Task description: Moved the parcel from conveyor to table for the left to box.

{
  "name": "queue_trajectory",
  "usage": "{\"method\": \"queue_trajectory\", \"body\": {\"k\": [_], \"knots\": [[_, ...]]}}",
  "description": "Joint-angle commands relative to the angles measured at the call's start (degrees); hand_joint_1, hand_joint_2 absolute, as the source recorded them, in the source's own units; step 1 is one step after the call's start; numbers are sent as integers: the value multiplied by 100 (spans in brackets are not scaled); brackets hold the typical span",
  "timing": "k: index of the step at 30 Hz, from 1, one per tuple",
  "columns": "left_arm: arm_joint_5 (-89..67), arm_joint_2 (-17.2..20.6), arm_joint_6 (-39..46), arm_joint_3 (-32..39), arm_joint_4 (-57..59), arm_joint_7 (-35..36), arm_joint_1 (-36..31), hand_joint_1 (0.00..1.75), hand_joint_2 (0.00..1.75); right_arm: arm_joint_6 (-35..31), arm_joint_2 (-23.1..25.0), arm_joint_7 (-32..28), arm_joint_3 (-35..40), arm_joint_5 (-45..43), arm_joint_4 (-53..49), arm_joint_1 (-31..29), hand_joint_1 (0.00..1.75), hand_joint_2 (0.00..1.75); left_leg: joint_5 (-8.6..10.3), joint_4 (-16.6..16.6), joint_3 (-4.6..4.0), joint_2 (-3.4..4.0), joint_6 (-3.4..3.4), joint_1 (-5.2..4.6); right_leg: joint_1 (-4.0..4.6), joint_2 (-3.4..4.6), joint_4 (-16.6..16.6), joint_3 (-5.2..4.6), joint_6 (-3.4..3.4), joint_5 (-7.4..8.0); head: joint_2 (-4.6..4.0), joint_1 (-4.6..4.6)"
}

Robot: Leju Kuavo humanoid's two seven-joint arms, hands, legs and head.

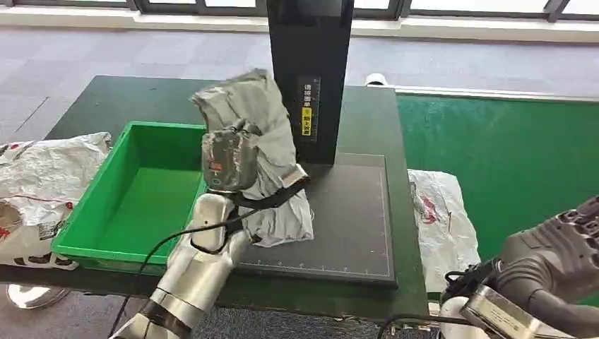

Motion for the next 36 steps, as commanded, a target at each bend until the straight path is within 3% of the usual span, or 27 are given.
{"method": "queue_trajectory", "body": {"k": [1, 7, 8, 12, 15, 18, 24, 25, 26, 36], "knots": [[-359, -47, -26, 1480, -1886, -367, 336, 175, 175, 6, 138, 2, -208, -38, 54, 251, 0, 0, 2, -14, 7, 2, -1, 5, 5, 1, -16, 7, -2, 4, 0, 0], [132, -538, -26, 3022, -2034, -1716, 326, 175, 175, 6, 138, 2, -386, -76, -3, 231, 0, 0, 1, -15, 7, 7, 2, 6, 6, 5, -19, 10, 1, 5, 0, 0], [132, -538, -26, 3022, -2034, -1716, 326, 175, 175, 6, 138, 2, -386, -76, -3, 231, 0, 0, 0, -10, 4, 5, 1, 2, 0, 4, -10, 5, 1, 2, 0, 0], [260, -374, -26, 4171, -843, -1375, -53, 175, 175, 6, 138, 2, -404, -73, -64, 295, 0, 0, 5, -20, 14, -2, 0, 3, -2, -4, -20, 17, -1, 4, 0, 0], [260, -374, -26, 4171, -843, -1375, -53, 175, 175, 6, 138, 2, -404, -73, -64, 295, 0, 0, 8, -23, 14, -8, -2, 5, -1, -10, -22, 16, -3, 5, 0, 0], [286, -16, -26, 4814, 32, -942, -362, 175, 175, 6, 138, 2, -369, -55, -90, 323, 0, 0, 6, -14, 7, -12, -2, 3, 3, -14, -13, 8, -2, 1, 0, 0], [135, 135, -26, 5456, 455, -939, -521, 175, 175, 6, 138, 2, -308, -105, -1, 298, 0, 0, 5, -19, 13, 2, -3, 5, 6, -2, -18, 11, -2, 4, 0, 0], [135, 135, -26, 5456, 455, -939, -521, 99, 175, 6, 138, 2, -308, -105, -1, 298, 0, 0, 5, -14, 6, -2, -3, 3, 4, -6, -11, 4, -2, 1, 0, -2], [98, 87, -26, 5527, 311, -975, -502, 0, 175, 6, 138, 2, -275, -67, 58, 273, 0, 0, 3, -9, 3, -6, -3, 4, 5, -10, -7, 2, -2, -1, 0, -2], [146, -308, -26, 5990, -5, -1755, -637, 0, 175, 6, 138, 2, -543, -82, 302, 175, 0, 0, 5, -9, -5, -17, 0, 10, 7, -19, -16, 6, 0, 3, 0, -2]]}}
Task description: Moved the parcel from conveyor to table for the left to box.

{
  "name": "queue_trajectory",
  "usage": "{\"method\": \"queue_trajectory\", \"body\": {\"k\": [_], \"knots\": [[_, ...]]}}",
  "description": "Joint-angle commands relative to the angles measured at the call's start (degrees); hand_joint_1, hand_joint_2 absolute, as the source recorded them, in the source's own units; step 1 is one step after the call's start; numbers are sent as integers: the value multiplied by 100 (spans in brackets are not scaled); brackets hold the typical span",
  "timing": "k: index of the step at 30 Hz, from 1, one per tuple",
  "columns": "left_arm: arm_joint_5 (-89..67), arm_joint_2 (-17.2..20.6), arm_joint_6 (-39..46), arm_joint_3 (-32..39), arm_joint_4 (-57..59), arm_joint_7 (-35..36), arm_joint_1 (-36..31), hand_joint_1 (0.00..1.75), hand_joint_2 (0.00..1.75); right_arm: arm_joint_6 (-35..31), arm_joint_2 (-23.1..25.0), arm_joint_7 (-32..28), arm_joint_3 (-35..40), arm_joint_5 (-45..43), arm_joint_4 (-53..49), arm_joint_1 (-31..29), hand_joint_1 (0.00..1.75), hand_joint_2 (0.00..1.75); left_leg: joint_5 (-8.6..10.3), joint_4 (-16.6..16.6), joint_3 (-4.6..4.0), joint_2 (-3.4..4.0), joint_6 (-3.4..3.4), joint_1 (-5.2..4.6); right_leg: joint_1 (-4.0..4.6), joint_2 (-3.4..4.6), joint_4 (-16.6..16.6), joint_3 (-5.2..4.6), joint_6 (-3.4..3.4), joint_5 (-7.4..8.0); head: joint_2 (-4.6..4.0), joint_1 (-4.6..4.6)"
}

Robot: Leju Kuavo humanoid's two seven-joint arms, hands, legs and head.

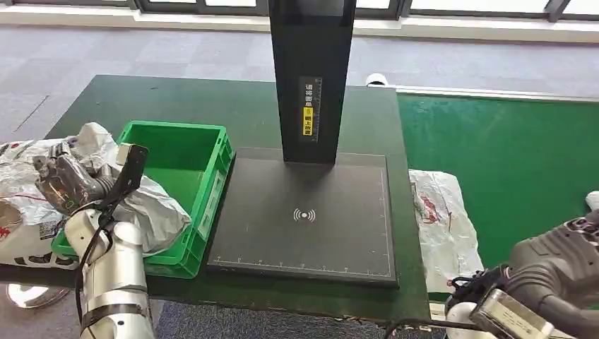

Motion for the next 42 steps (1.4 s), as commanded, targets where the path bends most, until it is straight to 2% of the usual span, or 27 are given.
{"method": "queue_trajectory", "body": {"k": [1, 2, 6, 7, 8, 9, 11, 12, 16, 18, 22, 24, 27, 34, 37, 40, 42], "knots": [[222, -246, -11, 912, -48, -749, -454, 0, 175, 6, 138, 169, -418, -38, 714, -78, 0, 0, 3, -4, 2, -12, 1, 5, 5, -14, -8, 9, 0, 1, 0, -2], [155, -419, -11, 934, -243, -755, -440, 0, 175, 6, 138, 44, -491, -187, 886, -64, 0, 0, 5, -9, 5, -17, 2, 11, 11, -19, -19, 17, 0, 4, 0, 0], [155, -419, -11, 934, -243, -755, -440, 0, 175, 6, 138, 44, -491, -187, 886, -64, 0, 0, 0, -2, 3, -5, 1, 7, 9, -9, -9, 10, 1, 3, 0, 0], [410, -234, -11, 925, -142, -870, -403, 0, 175, 6, 138, 106, -566, -165, 1129, -241, 0, 0, 4, -9, 7, -9, 2, 7, 9, -14, -18, 15, 1, 6, 0, 0], [512, -498, -11, 975, -518, -1106, -374, 0, 175, 6, 138, 48, -812, -178, 1638, -307, 0, 0, 4, -8, 4, -10, 1, 2, 2, -15, -10, 9, 1, 3, 0, -2], [868, -498, -11, 1251, -557, -1743, -459, 0, 175, 6, 138, 81, -1159, -111, 2157, -533, 0, 0, 0, -5, 8, -1, 0, 9, 9, -6, -13, 14, 0, 5, 0, 0], [1452, -498, -11, 1390, -639, -2369, -467, 0, 175, 6, 138, 264, -1583, 124, 2894, -854, 0, 0, 1, -10, 16, 10, 0, 17, 21, 6, -25, 23, 0, 13, 0, 0], [2106, -498, -11, 1300, -777, -2831, -377, 0, 175, 6, 138, 509, -2016, 478, 3528, -1136, 0, 0, 5, -16, 19, 14, 2, 18, 21, 9, -32, 27, 2, 18, 0, 0], [3637, -498, -11, -235, -1401, -2831, 444, 0, 175, 6, 138, 1084, -3160, 1643, 4703, -1676, 0, 0, 10, -21, 19, 5, 5, 12, 16, 0, -34, 29, 5, 19, 0, 0], [4038, -498, -11, -1063, -1675, -2712, 786, 0, 175, 6, 138, 1360, -3557, 2148, 4941, -1768, 0, 0, 12, -20, 17, -13, 5, 12, 16, -18, -35, 32, 6, 15, 0, 0], [4038, -498, -11, -1063, -1675, -2712, 786, 0, 175, 6, 138, 1360, -3557, 2148, 4941, -1768, 0, 0, 8, -7, 6, -46, 4, 13, 15, -48, -25, 28, 4, 3, 0, 0], [3850, -498, -11, -1304, -1780, -2635, 886, 0, 175, 6, 138, 1777, -3584, 2412, 4942, -1682, 0, 0, 7, -9, 2, -43, 4, 8, 10, -43, -24, 25, 4, 6, 0, 0], [3565, -498, -11, -1437, -1698, -2345, 826, 0, 175, 6, 138, 1773, -3757, 2420, 5010, -1643, 0, 0, 4, -4, -5, -45, 2, 10, 11, -43, -18, 18, 1, 3, 0, 0], [3178, -498, -11, -1285, -1247, -2242, 590, 0, 175, 6, 138, 1926, -3704, 2462, 4973, -1554, 0, 0, 8, -8, -6, -42, 1, 8, 12, -41, -21, 13, 1, 7, 0, 0], [2051, -498, -11, -1257, -391, -1622, 389, 0, 175, 6, 138, 1976, -3621, 2441, 4926, -1524, 0, 0, 10, -5, -10, -47, 1, 3, 8, -48, -13, 6, 1, 2, 0, 0], [458, -133, -11, -1100, 1318, -275, -287, 0, 175, 6, 138, 2051, -3413, 2388, 4813, -1449, 0, 0, 14, -8, -5, -60, 1, -2, 2, -58, -10, 10, 1, -1, 0, 0], [409, -99, -11, -1085, 1391, -216, -314, 0, 175, 6, 138, 2058, -3397, 2379, 4798, -1448, 0, 0, 19, -10, -4, -60, 2, -1, 1, -61, -13, 13, 0, 4, 0, 0]]}}
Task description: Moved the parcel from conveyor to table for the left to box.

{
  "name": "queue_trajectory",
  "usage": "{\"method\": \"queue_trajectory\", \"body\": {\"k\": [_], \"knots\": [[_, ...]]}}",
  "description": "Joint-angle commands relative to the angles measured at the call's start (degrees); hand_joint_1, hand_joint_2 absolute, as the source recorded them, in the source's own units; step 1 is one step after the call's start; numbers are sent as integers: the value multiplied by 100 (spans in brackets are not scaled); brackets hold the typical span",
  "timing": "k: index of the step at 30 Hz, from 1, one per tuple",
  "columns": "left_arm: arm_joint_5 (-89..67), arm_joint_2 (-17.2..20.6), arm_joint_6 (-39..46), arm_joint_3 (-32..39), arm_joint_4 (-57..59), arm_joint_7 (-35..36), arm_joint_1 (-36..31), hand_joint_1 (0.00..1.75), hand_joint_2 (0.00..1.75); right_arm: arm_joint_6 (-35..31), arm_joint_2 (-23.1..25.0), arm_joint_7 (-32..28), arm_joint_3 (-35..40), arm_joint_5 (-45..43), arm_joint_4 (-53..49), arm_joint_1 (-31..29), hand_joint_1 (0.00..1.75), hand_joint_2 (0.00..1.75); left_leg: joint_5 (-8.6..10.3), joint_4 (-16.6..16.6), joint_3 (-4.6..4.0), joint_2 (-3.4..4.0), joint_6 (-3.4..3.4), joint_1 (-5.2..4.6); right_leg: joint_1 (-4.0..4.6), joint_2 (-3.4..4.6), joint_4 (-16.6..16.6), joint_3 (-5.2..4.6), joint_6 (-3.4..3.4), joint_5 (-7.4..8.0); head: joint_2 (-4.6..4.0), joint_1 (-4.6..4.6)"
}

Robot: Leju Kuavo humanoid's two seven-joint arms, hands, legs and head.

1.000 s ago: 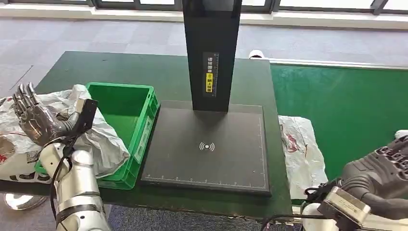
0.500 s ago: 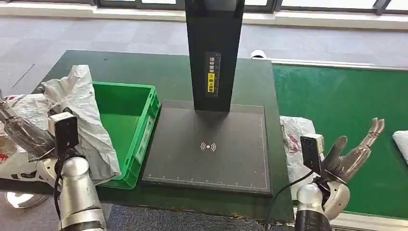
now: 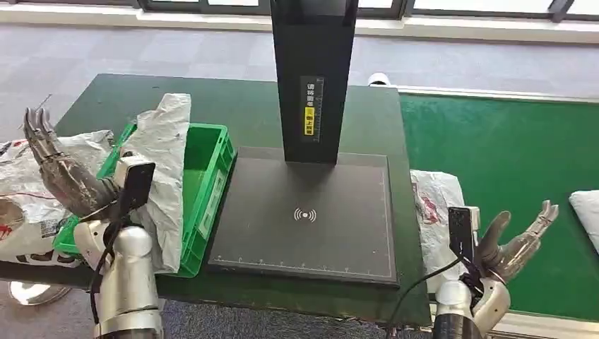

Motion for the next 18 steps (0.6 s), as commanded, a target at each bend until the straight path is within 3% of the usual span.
{"method": "queue_trajectory", "body": {"k": [1, 3, 7, 18], "knots": [[-1539, 436, -13, 191, 2572, 1327, -961, 0, 175, 13, 22, 99, -66, -58, 241, -82, 0, 0, 8, -11, 10, -12, 0, 1, 2, -13, -12, 17, 0, 5, 0, 0], [-2018, 619, -13, 271, 3122, 1926, -1152, 0, 175, 13, 22, 157, 70, -77, 221, -64, 0, 0, 4, -9, 8, 5, 0, 0, 0, 5, -8, 8, -1, 7, 0, 0], [-2070, 883, -13, 537, 3528, 2468, -1313, 0, 175, 13, 22, 182, 141, -93, 175, -42, 0, 0, 6, -17, 16, 6, -2, -1, 0, 5, -14, 16, -4, 8, 0, 0], [-2316, 1004, -13, 1171, 3008, 2868, -1215, 0, 175, 13, 22, -224, -260, -72, 621, -351, 0, 0, 0, -6, 4, 21, 0, 5, 8, 23, -7, 2, -4, 9, 0, 0]]}}
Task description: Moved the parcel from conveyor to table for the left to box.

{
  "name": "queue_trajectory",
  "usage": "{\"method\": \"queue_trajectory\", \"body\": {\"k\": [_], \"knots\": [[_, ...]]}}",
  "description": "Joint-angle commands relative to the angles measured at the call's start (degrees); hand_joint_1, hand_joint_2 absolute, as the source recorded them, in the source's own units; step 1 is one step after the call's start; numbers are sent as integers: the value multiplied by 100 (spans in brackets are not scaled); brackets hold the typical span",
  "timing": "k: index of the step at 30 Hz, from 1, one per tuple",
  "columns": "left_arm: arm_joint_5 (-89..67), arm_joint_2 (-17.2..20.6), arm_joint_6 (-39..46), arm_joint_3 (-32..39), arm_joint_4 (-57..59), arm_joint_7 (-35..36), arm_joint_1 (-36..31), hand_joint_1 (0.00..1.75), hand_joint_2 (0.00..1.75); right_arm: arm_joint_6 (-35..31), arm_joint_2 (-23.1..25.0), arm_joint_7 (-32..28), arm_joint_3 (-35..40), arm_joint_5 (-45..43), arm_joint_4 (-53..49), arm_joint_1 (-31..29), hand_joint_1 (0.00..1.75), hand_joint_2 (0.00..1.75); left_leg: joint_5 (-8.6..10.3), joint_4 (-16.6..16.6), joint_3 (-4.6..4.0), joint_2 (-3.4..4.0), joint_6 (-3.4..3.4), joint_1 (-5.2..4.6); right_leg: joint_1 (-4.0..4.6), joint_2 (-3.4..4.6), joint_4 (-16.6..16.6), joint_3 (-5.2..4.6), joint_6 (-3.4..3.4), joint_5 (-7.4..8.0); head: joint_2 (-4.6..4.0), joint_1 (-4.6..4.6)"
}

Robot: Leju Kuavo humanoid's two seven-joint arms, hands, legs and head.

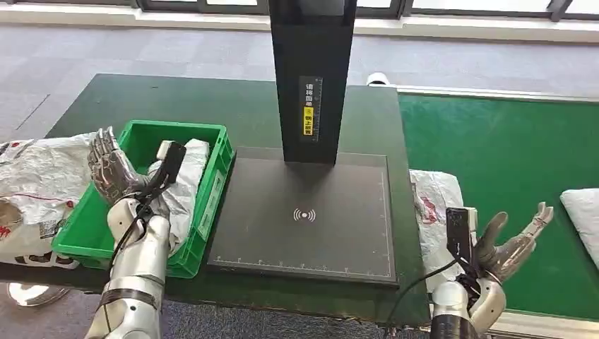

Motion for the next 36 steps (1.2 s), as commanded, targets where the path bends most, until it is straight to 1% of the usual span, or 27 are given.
{"method": "queue_trajectory", "body": {"k": [1, 3, 13, 15, 17, 18, 19, 20, 22, 23, 25, 27, 28, 29, 30, 31, 32, 33, 34, 36], "knots": [[-485, 270, -11, 713, 260, 484, -223, 0, 175, 15, -26, -170, -325, 12, 602, -384, 0, 0, 2, -10, 11, 16, 2, 5, 5, 14, -15, 11, 1, 9, 0, 0], [-489, 299, -11, 730, 281, 609, -212, 0, 175, 15, -26, -109, -292, 21, 566, -361, 0, 0, 1, -5, 5, 10, 1, 4, 3, 9, -9, 5, 1, 6, 0, 0], [-489, 299, -11, 730, 281, 609, -212, 0, 175, 15, -26, -109, -292, 21, 566, -361, 0, 0, 3, -9, 10, 5, 1, 4, 3, 2, -13, 12, 1, 5, 0, 0], [-366, 279, -11, 744, 125, 553, -156, 0, 175, 15, -26, -39, -233, 12, 490, -309, 0, 0, 3, -9, 9, 3, 2, 6, 4, 1, -15, 12, 1, 6, 0, 0], [-31, 164, -11, 880, -265, 181, -21, 0, 175, 15, -26, 29, -211, 6, 383, -244, 0, 0, 0, -4, 7, 6, 1, 4, 2, 4, -9, 8, 1, 3, 0, 0], [294, 47, -11, 1053, -464, -223, 45, 0, 175, 15, -26, 64, -230, 9, 319, -212, 0, 0, 2, -9, 10, 7, 1, 3, 2, 6, -12, 10, 1, 5, 0, 0], [659, -160, -11, 1390, -662, -851, 99, 0, 175, 15, -26, 75, -269, -12, 232, -162, 0, 0, 1, -11, 12, 7, 1, 6, 4, 5, -16, 14, 1, 5, 0, 0], [849, -348, -11, 1602, -918, -1251, 173, 0, 175, 15, -26, 76, -319, -14, 184, -136, 0, 0, -1, -4, 6, 4, 2, 3, 1, 3, -9, 8, 2, 2, 0, 0], [1417, -626, -11, 1808, -1220, -1949, 339, 0, 175, 15, -26, 45, -410, -23, 141, -117, 0, 0, 0, -17, 20, 7, 4, 4, 3, 5, -26, 23, 4, 5, 0, 0], [1598, -667, -11, 1810, -1251, -2100, 386, 0, 175, 15, -26, 34, -437, -25, 130, -110, 0, 0, -1, -9, 11, 1, 4, 0, -2, -1, -12, 12, 4, 0, 0, 0], [1964, -735, -11, 1659, -1331, -2315, 571, 0, 175, 15, -26, -5, -527, -26, 90, -91, 0, 0, -2, -16, 20, 2, 5, 1, 0, -1, -23, 23, 5, 1, 0, 0], [2306, -661, -11, 1338, -1203, -2334, 672, 0, 175, 15, -26, -36, -575, -48, 48, -53, 0, 0, -1, -19, 24, -5, 6, 3, 1, -7, -29, 29, 6, 1, 0, 0], [2552, -579, -11, 1063, -1136, -2301, 749, 0, 175, 15, -26, -61, -599, -70, 36, -31, 0, 0, -1, -7, 8, -9, 4, -2, -6, -10, -9, 10, 5, -4, 0, 0], [2914, -527, -160, 795, -1153, -2317, 830, 0, 175, 15, -26, -90, -624, -98, 24, -10, 0, 0, 1, -14, 16, -15, 6, 1, -4, -17, -20, 22, 6, -3, 0, 0], [3267, -462, -421, 581, -1170, -2339, 896, 0, 175, 15, -26, -119, -649, -122, 11, 8, 0, 0, 1, -7, 7, -11, 4, 0, -7, -13, -11, 10, 6, -4, 0, 0], [3516, -441, -421, 361, -1264, -2391, 997, 0, 175, 15, -26, -140, -674, -138, -7, 31, 0, 0, 2, -9, 7, -14, 5, 1, -6, -15, -15, 13, 6, -3, 0, 0], [3898, -427, -666, 207, -1365, -2514, 1102, 0, 175, 15, -26, -159, -691, -156, -16, 55, 0, 0, 3, -16, 14, -15, 5, 4, -3, -17, -24, 22, 6, -2, 0, 0], [3898, -427, -666, 207, -1365, -2514, 1102, 0, 175, 15, -26, -159, -691, -156, -16, 55, 0, 0, 0, -7, 5, -6, 3, 2, -5, -8, -11, 6, 5, -3, 0, 0], [4212, -387, -722, 15, -1510, -2531, 1243, 0, 175, 15, -26, -206, -743, -178, -6, 57, 0, 0, 1, -11, 8, -11, 3, 2, -4, -14, -16, 10, 5, -2, 0, -2], [4251, -338, -685, 0, -1504, -2486, 1273, 0, 175, 15, -26, -218, -754, -192, -5, 60, 0, 0, 0, -6, 4, -7, 3, 0, -5, -9, -10, 5, 5, -3, 0, 0]]}}
